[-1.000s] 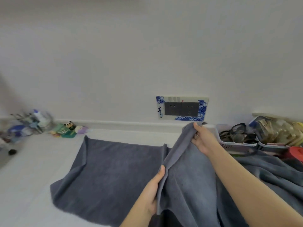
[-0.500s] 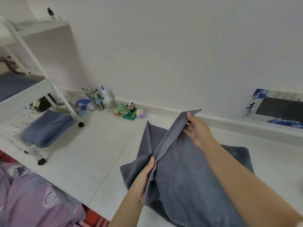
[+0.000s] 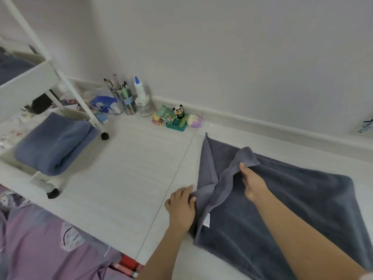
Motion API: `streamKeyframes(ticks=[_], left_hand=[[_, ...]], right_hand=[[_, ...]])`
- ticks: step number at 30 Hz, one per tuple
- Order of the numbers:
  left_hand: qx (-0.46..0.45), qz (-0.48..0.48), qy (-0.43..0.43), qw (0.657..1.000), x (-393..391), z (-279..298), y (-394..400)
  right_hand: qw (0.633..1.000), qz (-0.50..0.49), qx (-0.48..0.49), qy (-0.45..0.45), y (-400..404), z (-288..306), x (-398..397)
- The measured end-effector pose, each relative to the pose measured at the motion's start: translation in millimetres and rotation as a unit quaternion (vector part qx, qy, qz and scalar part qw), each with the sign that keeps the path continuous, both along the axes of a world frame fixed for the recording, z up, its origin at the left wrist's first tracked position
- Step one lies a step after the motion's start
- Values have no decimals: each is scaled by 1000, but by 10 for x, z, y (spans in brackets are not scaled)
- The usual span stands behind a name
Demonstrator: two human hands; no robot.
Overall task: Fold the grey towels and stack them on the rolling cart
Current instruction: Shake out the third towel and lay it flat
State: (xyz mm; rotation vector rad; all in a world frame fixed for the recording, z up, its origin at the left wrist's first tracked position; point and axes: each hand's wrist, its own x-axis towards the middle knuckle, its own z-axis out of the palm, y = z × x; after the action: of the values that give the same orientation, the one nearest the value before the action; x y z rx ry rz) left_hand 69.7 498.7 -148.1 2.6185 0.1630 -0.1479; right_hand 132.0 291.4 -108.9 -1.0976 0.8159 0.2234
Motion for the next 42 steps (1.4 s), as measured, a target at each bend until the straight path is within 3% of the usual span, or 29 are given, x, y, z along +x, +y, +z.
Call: streamKeyframes(ticks=[3,5,8,13,17,20,23,25,26,28,29,31,32,35,39,41,42], left_hand=[[11,-32,-4,999,5,-110,88],[5,-31,40,999,-50,-106,155],[-11,5,17,1000,-86,-167,276],[-169,130,-5,977,-164,-45,532],[-20,149,37,988,-307,-26,755],[24,143,60,988,-322,-3,757],[63,144,-28,987,-301,-61,628],[14,116,-117,986,-299,-63,515],[-46,79,-115,989,-296,9,449],[-180,17,-3,983,-310,154,286],[-197,-16,67,978,-318,196,203],[-108,-76,137,982,-356,205,70],[-87,-92,130,983,-362,201,24],[-238,-58,127,961,-353,347,-7],[-475,12,145,868,-338,734,191],[-502,56,139,852,-305,804,378],[-478,84,121,866,-275,771,484]], right_hand=[[1000,-4,-26,8,61,9,-7],[999,-7,-42,11,91,-17,-9],[999,-13,-48,9,110,-15,-25],[999,-21,-49,1,116,-6,-40],[999,-20,-46,-1,119,3,-53],[998,-1,-56,1,134,-7,-52],[997,15,-74,8,127,-55,-39],[996,28,-88,15,129,-102,-22],[995,35,-95,17,137,-104,-18],[993,48,-108,22,146,-114,-10],[992,51,-109,20,146,-112,-6],[994,41,-104,14,120,-83,5],[995,28,-100,11,99,-40,17],[990,-35,-134,5,41,158,43],[946,-28,-286,-150,180,624,171],[918,0,-331,-219,340,684,346],[900,36,-371,-227,434,622,479]])
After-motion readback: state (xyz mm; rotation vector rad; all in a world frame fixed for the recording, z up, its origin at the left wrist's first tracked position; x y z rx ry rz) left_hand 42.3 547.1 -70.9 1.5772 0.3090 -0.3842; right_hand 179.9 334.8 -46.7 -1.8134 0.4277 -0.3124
